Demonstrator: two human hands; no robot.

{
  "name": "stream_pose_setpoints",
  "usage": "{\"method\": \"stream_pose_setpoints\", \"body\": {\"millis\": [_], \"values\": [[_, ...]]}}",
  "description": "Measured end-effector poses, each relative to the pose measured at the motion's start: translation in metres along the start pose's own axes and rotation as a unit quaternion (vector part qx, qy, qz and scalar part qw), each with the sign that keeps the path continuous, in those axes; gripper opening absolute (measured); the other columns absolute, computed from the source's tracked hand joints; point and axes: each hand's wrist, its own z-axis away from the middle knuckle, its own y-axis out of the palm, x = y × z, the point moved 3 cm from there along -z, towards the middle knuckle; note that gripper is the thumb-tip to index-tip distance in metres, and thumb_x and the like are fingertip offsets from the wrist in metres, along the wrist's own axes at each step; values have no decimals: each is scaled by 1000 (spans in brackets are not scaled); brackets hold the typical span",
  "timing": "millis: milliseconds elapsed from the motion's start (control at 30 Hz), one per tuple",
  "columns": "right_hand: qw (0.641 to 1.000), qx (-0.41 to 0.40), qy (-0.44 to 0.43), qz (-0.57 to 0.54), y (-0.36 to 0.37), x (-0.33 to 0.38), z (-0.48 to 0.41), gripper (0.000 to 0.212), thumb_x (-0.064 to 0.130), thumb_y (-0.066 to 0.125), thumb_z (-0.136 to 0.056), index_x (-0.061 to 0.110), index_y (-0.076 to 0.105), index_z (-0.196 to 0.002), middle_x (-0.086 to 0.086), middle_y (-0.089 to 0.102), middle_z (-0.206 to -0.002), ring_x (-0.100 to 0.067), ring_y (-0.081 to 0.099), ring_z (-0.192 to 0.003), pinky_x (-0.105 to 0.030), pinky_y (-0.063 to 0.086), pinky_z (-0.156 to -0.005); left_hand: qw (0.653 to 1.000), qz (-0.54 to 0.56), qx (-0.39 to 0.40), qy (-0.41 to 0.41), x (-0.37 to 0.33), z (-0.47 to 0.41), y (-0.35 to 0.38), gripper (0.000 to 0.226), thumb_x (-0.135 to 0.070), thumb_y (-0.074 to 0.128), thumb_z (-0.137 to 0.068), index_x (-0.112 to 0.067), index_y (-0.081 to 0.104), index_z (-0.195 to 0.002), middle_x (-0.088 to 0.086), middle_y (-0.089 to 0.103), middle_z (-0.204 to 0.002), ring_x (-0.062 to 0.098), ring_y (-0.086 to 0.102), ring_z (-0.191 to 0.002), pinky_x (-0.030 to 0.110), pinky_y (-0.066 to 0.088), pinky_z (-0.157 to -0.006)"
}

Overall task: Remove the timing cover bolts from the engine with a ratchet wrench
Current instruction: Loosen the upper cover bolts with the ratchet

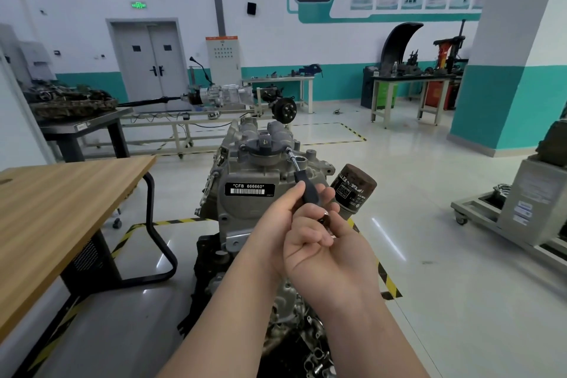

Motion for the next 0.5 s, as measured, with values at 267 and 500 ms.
{"method": "stream_pose_setpoints", "body": {"millis": [267, 500], "values": [[994, -23, -77, 73, -3, 2, -5, 23, 27, 40, -100, 26, 63, -106, 1, 48, -62, -9, 34, -34, -17, 36, -37, 999, -7, -8, -33, 0, -1, -2, 35, -43, 60, -74, -13, 74, -65, -3, 66, -77, 13, 64, -75, 25, 50, -82], [869, -105, -195, 442, -6, 9, -10, 53, 31, 38, -103, 21, 72, -63, -2, 48, -52, -13, 33, -34, -25, 35, -38, 994, -87, -59, 7, -2, 0, -9, 40, -56, 61, -79, -21, 77, -68, -4, 48, -53, 9, 47, -44, 17, 27, -43]]}}
